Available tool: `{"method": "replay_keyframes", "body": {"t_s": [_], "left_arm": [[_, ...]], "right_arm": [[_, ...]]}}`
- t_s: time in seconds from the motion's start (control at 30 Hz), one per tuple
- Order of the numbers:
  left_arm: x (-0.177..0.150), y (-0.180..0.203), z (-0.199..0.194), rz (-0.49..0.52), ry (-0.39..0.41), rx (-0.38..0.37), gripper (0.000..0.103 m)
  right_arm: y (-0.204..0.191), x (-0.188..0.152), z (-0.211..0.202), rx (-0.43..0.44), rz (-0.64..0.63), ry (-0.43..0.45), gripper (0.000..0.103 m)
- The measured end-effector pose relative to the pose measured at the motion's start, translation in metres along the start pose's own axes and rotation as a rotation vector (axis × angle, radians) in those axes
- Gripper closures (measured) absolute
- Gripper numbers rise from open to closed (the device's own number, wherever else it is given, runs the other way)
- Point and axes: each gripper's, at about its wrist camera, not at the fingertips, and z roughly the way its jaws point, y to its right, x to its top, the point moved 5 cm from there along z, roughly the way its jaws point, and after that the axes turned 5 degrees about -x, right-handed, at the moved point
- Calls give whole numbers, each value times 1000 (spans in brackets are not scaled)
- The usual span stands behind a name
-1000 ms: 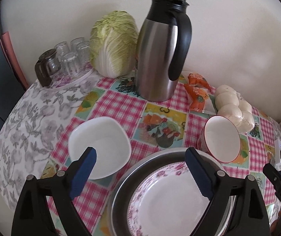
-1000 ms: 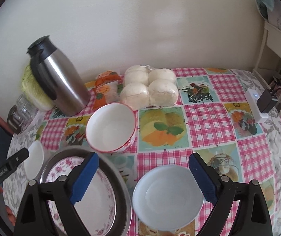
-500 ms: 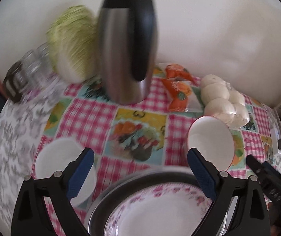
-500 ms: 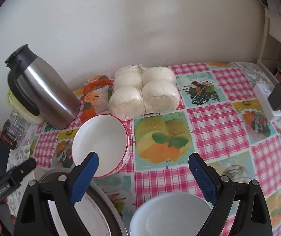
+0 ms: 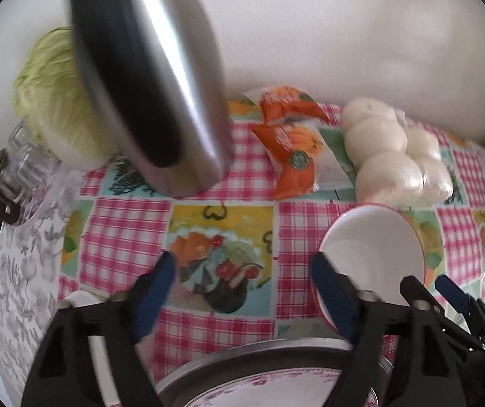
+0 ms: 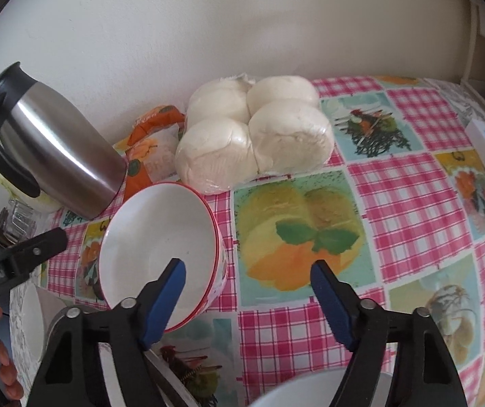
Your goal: Organize plates and bowls
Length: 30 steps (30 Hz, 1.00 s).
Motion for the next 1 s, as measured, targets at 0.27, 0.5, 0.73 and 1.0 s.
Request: {"method": "replay_keyframes", "body": {"t_s": [0.27, 0.5, 0.73, 1.0], "left_arm": [[4, 13, 29, 5, -49, -19, 59], [12, 18, 29, -13, -34, -101, 65], [16, 23, 24, 24, -20, -145, 65], [17, 25, 17, 29, -10, -236, 65]], "right_arm": [[-8, -5, 23, 37, -14, -55, 48], [-20, -10, 31, 57, -39, -74, 58], [-23, -14, 37, 50, -52, -86, 61], [-20, -15, 39, 56, -49, -90, 61]]}}
